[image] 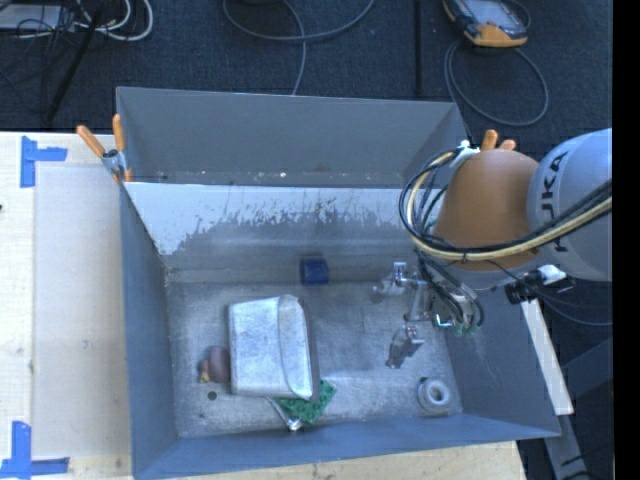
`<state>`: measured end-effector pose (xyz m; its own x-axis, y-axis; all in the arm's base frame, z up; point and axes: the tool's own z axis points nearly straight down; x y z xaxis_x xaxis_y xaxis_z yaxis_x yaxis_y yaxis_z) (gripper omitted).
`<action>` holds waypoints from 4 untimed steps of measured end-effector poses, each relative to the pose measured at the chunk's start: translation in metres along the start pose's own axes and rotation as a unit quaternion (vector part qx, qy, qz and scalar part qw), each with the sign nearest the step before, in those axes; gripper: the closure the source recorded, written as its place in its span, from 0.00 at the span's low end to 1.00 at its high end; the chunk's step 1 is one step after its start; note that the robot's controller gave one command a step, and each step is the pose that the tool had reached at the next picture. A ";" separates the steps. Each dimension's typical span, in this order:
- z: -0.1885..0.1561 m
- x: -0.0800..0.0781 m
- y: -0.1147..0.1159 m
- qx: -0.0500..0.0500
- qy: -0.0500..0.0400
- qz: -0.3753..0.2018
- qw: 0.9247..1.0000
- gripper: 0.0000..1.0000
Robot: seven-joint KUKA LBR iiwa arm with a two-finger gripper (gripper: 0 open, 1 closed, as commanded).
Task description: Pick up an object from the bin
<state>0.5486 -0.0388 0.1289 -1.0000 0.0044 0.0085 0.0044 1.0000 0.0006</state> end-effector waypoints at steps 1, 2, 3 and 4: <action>-0.062 -0.015 0.013 0.000 -0.008 0.005 1.000 0.00; -0.026 -0.063 0.059 -0.001 -0.005 0.026 1.000 0.00; 0.004 -0.069 0.099 -0.001 -0.003 0.066 0.998 0.00; 0.033 -0.072 0.071 -0.004 -0.015 0.113 0.993 0.00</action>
Offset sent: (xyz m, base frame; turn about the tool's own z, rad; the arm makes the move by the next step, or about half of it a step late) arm 0.0139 0.0120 0.0586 0.0111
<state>0.6206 0.0322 0.0951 -0.9731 0.2296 -0.0199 0.2295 0.9733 0.0099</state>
